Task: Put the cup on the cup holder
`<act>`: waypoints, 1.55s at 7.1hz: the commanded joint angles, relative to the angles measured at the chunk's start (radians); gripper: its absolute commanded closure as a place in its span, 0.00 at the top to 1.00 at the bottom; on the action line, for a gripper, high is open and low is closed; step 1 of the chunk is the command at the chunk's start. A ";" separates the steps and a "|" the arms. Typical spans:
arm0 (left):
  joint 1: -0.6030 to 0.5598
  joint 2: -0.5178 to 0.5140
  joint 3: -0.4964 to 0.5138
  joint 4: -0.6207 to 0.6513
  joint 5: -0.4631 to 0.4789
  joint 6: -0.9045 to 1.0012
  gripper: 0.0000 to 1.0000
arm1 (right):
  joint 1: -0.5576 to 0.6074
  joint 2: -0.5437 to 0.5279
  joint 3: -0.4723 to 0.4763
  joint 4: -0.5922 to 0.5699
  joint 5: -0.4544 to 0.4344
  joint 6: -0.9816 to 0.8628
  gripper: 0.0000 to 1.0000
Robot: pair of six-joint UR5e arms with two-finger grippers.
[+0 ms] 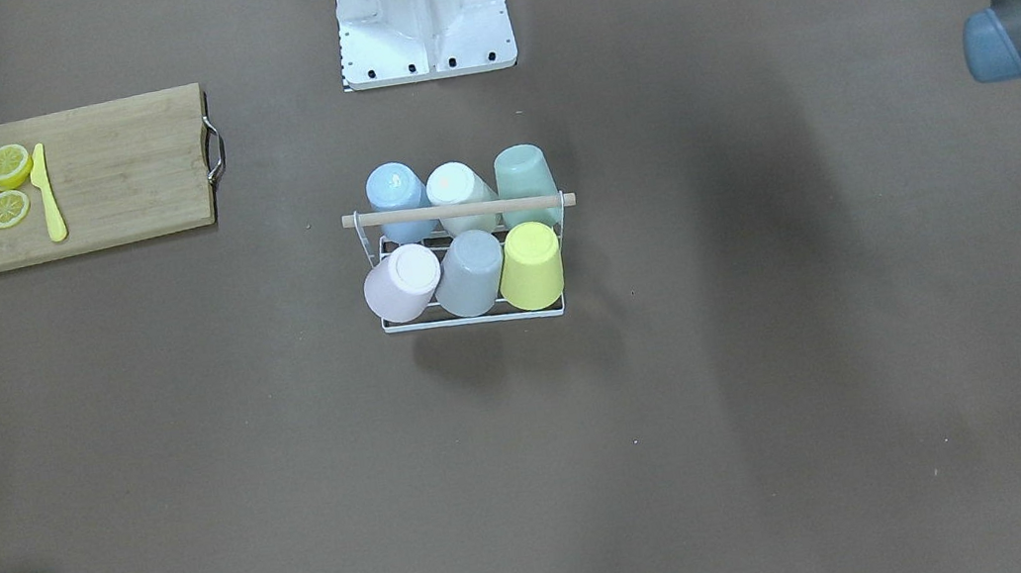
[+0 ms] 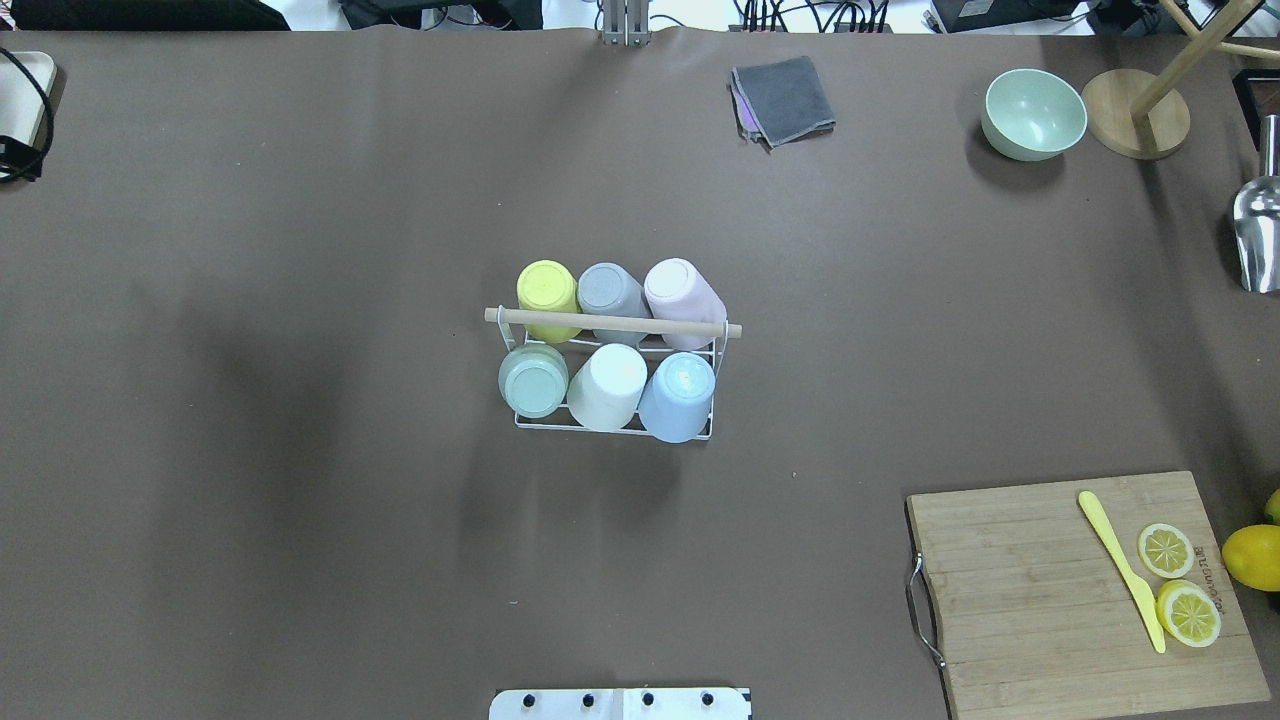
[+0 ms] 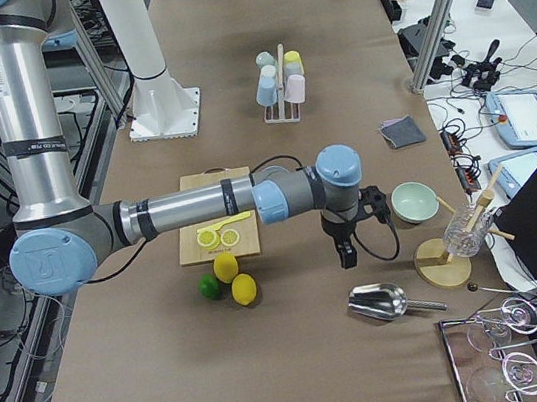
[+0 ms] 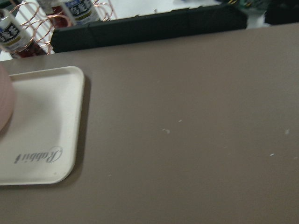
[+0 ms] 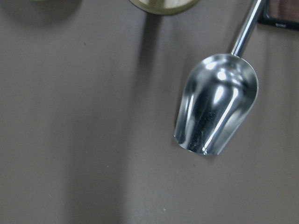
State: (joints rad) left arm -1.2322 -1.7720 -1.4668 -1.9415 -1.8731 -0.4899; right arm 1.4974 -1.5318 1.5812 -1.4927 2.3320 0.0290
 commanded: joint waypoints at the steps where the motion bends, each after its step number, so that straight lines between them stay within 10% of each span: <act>1: -0.108 0.026 0.011 0.173 -0.124 0.181 0.98 | 0.061 -0.013 -0.058 -0.040 0.079 -0.018 1.00; 5: -0.208 0.140 0.052 0.337 -0.147 0.562 0.98 | 0.072 -0.002 0.044 -0.233 0.075 -0.020 1.00; 11: -0.378 0.239 -0.015 0.608 -0.276 0.774 0.98 | 0.075 -0.034 0.039 -0.228 0.073 -0.061 1.00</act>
State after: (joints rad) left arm -1.6004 -1.5604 -1.4487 -1.3442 -2.1473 0.2701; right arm 1.5724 -1.5655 1.6225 -1.7211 2.4053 -0.0297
